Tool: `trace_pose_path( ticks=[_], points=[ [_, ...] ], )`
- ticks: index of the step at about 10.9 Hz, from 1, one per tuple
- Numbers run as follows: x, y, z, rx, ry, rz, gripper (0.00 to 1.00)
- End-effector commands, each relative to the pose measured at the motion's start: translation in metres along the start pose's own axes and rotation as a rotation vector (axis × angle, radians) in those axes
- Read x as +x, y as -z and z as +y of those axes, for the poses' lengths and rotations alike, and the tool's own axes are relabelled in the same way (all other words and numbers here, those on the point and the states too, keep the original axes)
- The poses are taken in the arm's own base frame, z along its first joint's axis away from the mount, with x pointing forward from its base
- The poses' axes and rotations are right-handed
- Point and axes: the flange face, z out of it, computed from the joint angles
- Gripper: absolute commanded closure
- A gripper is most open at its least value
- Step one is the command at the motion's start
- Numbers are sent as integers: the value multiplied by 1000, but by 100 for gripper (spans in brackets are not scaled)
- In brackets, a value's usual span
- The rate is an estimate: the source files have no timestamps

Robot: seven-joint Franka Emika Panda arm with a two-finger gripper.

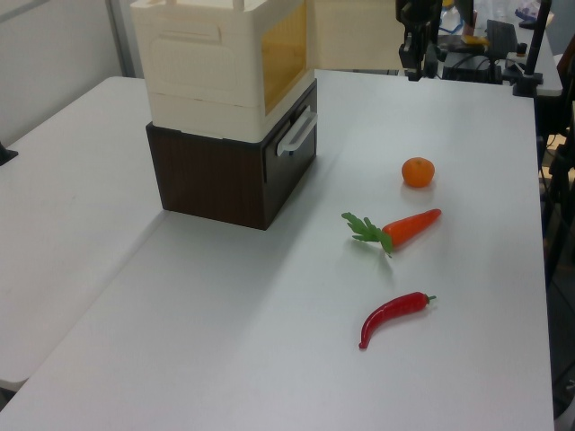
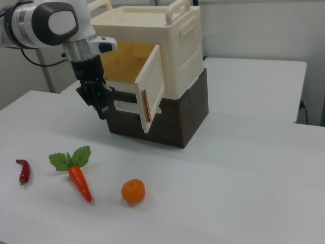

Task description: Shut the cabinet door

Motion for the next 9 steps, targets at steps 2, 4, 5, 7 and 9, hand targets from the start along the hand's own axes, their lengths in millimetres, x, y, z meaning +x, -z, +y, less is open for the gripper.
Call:
trace_pose_path(
  ticks=[2, 4, 5, 7, 9],
  points=[
    [-5, 31, 5, 26, -2, 60, 95],
    [-9, 74, 11, 30, -15, 114, 95],
    [-11, 95, 14, 35, -24, 158, 95],
    [-13, 127, 22, 33, -38, 239, 95],
    [-13, 152, 49, 32, -86, 337, 95]
  ],
)
